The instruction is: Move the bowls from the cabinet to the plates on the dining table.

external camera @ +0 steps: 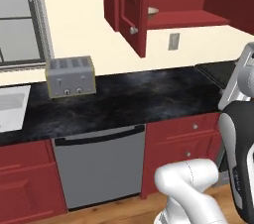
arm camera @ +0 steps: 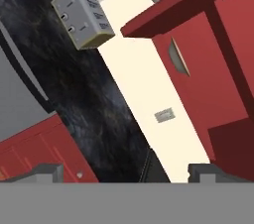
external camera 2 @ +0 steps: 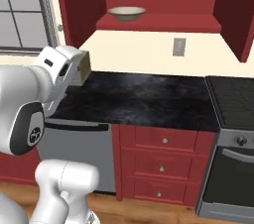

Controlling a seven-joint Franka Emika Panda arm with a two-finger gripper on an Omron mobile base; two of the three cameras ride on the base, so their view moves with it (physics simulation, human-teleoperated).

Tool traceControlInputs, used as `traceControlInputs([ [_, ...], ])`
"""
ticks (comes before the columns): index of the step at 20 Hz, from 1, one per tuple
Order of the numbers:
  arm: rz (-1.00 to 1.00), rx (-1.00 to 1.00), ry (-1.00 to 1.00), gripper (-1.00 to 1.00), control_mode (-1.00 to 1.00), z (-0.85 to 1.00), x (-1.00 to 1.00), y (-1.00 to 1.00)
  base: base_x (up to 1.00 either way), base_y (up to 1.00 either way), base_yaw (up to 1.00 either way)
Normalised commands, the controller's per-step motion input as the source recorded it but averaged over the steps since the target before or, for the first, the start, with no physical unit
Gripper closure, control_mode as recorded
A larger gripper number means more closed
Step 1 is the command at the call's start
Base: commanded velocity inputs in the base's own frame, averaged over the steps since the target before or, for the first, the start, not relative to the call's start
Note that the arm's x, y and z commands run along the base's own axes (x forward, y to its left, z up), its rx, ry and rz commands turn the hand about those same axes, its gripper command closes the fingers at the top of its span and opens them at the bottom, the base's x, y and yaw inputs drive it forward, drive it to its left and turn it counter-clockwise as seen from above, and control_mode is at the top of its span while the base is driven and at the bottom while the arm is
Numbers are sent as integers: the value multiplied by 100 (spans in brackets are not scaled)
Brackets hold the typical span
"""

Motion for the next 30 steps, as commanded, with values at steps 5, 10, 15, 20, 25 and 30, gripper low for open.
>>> traceControlInputs([
  [5, 0, 0, 0, -100, 100, 0, 0, 0, 42, -47, 21],
  [10, 0, 0, 0, -100, 100, 0, 0, 0, 38, -47, 22],
  [15, 0, 0, 0, -100, 100, 0, 0, 0, 44, -42, 22],
  [20, 0, 0, 0, -100, 100, 0, 0, 0, 48, -30, 20],
  [25, 0, 0, 0, -100, 100, 0, 0, 0, 42, -31, 19],
  [30, 0, 0, 0, -100, 100, 0, 0, 0, 34, -39, 19],
])
